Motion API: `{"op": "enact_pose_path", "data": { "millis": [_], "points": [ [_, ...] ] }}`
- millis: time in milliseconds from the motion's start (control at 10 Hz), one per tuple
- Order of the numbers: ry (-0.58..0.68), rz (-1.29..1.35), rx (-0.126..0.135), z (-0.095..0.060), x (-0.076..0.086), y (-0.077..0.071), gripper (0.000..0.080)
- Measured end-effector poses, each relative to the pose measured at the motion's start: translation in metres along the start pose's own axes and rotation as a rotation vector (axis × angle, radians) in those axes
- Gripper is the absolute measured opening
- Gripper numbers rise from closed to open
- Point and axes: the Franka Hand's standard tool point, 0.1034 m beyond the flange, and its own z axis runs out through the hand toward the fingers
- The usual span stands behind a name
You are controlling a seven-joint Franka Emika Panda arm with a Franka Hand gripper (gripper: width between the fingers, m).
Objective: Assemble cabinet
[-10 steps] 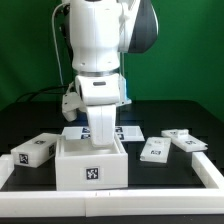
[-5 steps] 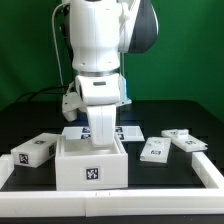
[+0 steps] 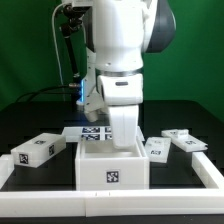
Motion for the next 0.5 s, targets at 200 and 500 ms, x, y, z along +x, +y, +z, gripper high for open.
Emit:
{"op": "enact_pose_path", "data": {
  "millis": [200, 500],
  "points": [
    [0.015, -0.001, -0.019, -0.001, 0.027, 0.018, 0.0044],
    [0.029, -0.004, -0.033, -0.001, 0.054, 0.03, 0.0044]
  ]
}}
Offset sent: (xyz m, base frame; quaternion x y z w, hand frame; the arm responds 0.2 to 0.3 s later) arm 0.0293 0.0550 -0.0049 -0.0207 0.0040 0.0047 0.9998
